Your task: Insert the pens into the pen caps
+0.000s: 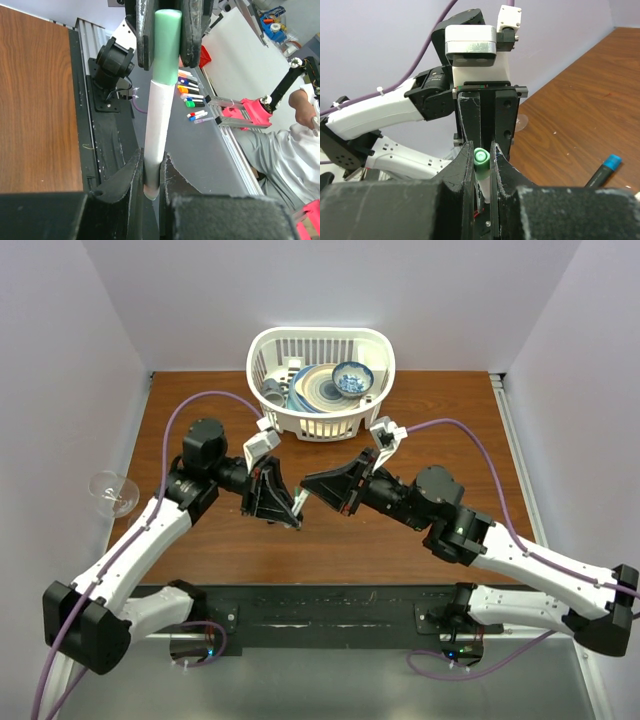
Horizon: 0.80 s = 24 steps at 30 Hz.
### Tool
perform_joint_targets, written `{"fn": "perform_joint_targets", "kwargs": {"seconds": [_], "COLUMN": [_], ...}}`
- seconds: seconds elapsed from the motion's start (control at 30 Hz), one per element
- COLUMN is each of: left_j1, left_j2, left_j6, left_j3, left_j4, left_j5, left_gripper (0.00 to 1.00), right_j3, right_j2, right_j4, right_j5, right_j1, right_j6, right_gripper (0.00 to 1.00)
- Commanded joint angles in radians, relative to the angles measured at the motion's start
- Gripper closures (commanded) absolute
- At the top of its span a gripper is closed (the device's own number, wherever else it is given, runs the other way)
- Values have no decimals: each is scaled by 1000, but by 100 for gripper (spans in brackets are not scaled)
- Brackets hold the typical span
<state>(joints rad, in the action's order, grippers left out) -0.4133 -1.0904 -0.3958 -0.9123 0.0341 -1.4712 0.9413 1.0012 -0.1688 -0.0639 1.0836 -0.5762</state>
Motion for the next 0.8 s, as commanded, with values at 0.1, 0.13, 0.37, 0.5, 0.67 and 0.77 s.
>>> {"fn": "perform_joint_targets", "kwargs": {"seconds": [0.1, 0.13, 0.37, 0.5, 0.67, 0.77], "left_j1": [50, 50, 53, 51, 50, 48], "left_j2": [21, 18, -23, -3, 4, -2], "left_j6": [-23, -15, 110, 69, 28, 11], "left_j3": [-63, -71, -198, -137, -125, -131], "left_j4": [-197, -191, 87, 52, -8, -19], "left_j5": [426, 420, 431, 419, 407, 358], "left_gripper": [100, 100, 100, 100, 100, 100], "right_j3": [-53, -55, -6, 30, 5, -33], "right_j2": [215, 224, 206, 160, 171, 174], "right_j4": [396, 391, 659, 749, 704, 626], "right_j5": [-467, -461, -300, -269, -313, -349], "right_j1": [289, 301, 331, 331, 341, 372], "right_j6": [-145, -145, -72, -22, -8, -34], "right_gripper": [100, 100, 100, 100, 100, 100]}}
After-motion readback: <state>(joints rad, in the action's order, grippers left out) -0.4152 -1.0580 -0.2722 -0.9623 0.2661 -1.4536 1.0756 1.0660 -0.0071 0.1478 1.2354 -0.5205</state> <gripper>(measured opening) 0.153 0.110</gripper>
